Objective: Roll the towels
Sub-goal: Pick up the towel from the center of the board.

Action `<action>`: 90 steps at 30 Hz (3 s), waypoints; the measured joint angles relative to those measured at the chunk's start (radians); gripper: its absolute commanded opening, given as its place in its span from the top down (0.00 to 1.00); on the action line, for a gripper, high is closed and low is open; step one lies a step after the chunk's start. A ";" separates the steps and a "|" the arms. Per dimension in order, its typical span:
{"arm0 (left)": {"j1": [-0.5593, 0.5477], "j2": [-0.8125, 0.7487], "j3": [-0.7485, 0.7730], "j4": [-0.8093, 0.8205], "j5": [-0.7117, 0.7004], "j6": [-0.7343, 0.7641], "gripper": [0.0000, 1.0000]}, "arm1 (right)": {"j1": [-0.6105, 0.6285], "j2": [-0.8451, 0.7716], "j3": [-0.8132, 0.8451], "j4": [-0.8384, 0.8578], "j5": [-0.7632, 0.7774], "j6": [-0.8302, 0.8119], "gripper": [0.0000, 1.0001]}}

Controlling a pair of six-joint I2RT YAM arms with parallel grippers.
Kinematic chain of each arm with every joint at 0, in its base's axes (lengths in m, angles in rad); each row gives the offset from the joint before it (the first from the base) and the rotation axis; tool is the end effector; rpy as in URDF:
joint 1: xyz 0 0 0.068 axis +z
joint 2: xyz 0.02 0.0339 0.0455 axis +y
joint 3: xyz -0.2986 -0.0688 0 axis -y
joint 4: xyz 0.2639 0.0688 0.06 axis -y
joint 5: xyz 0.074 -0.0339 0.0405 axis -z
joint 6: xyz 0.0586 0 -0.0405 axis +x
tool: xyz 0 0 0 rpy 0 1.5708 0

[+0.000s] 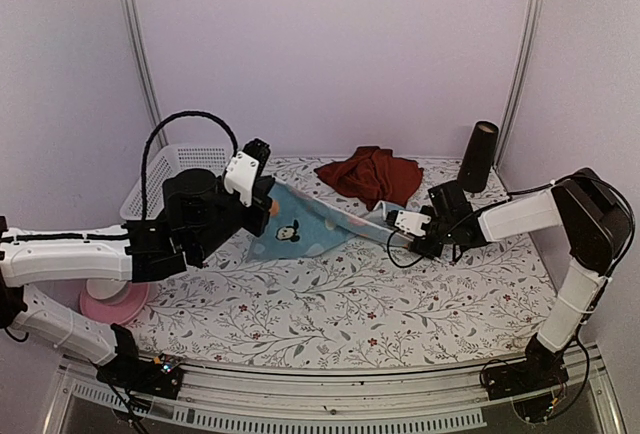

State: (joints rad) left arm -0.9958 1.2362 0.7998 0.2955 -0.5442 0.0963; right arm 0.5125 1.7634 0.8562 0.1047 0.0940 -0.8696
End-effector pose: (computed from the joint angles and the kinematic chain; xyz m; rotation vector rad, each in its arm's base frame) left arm 0.1937 -0.2431 0.3209 0.5146 1.6155 -0.2079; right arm 0.3330 0.1810 0.1405 -1.4861 1.8680 -0.2818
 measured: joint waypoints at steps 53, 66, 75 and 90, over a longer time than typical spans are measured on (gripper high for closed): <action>0.090 -0.019 -0.073 -0.027 0.062 -0.064 1.00 | -0.175 -0.200 0.017 -0.448 -0.422 -0.141 0.98; 0.111 -0.187 -0.135 -0.016 0.129 -0.036 1.00 | -0.277 -0.635 0.069 -0.459 -0.504 -0.017 0.98; 0.108 -0.424 -0.241 0.010 0.198 -0.030 1.00 | -0.299 -0.933 0.065 -0.448 -0.550 0.078 0.98; 0.237 0.165 -0.108 0.025 0.141 -0.108 1.00 | -0.311 -0.346 0.133 -0.381 -0.278 0.199 0.98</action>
State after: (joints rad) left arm -0.7586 1.4014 0.6914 0.3206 -0.4030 -0.0120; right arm 0.2016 1.4170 0.9894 -0.2768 -0.1837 -0.6704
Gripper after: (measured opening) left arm 0.005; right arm 0.024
